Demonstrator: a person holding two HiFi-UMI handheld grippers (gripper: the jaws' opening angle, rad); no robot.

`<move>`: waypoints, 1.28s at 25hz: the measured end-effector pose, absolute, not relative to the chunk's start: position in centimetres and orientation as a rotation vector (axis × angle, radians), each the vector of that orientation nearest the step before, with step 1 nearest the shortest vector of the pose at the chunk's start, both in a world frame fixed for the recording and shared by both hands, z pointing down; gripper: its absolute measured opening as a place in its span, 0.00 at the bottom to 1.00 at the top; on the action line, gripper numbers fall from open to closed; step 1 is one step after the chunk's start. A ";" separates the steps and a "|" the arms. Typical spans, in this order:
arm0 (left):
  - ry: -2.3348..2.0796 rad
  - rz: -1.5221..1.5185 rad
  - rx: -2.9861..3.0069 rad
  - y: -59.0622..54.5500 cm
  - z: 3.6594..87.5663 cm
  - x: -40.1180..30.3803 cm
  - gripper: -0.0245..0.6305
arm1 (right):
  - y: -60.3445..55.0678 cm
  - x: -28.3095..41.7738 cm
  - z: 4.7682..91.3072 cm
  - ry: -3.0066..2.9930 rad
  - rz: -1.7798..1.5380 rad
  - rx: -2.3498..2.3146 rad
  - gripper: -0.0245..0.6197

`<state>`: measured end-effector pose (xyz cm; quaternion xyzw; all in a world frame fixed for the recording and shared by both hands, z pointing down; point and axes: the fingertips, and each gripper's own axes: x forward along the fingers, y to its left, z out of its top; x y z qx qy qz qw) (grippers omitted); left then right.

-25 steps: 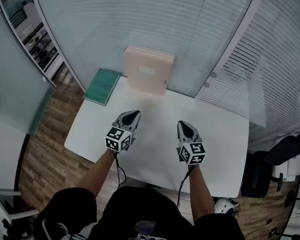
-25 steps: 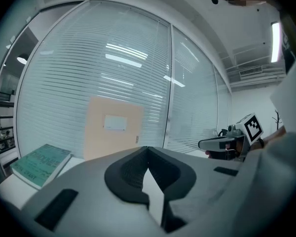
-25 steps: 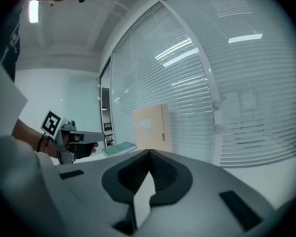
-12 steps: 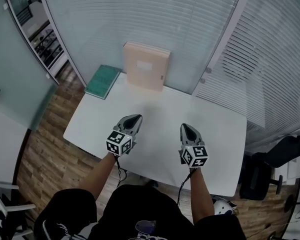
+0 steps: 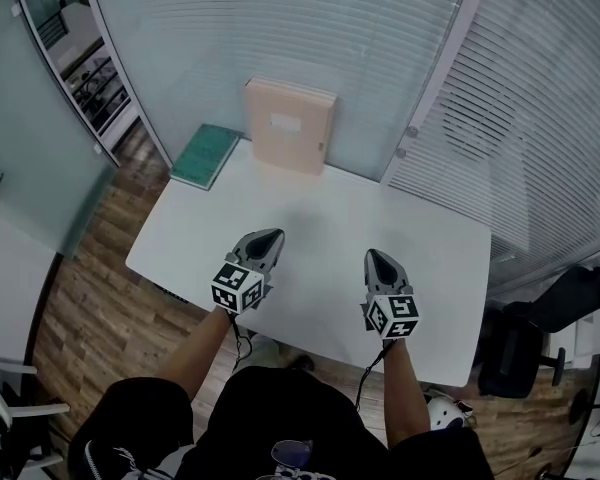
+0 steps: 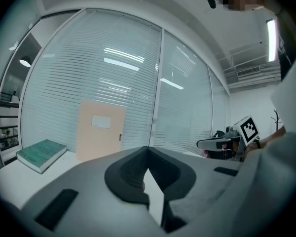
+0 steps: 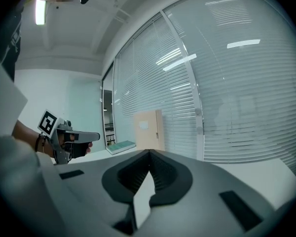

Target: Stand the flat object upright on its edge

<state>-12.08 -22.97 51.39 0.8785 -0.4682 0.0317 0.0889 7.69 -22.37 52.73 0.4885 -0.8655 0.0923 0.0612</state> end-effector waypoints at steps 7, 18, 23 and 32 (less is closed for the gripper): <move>-1.382 0.094 2.638 -21.7 51.5 -10.9 0.07 | -21.0 9.0 53.2 -2.605 0.277 1.497 0.07; -1.354 0.101 2.661 -20.4 51.4 -9.8 0.07 | -18.9 10.0 53.9 -2.576 0.275 1.531 0.07; -1.336 0.117 2.677 -19.8 51.6 -9.4 0.07 | -18.0 10.1 54.4 -2.568 0.283 1.534 0.07; -1.322 0.130 2.676 -19.2 52.3 -8.8 0.07 | -17.1 10.3 54.9 -2.561 0.289 1.525 0.07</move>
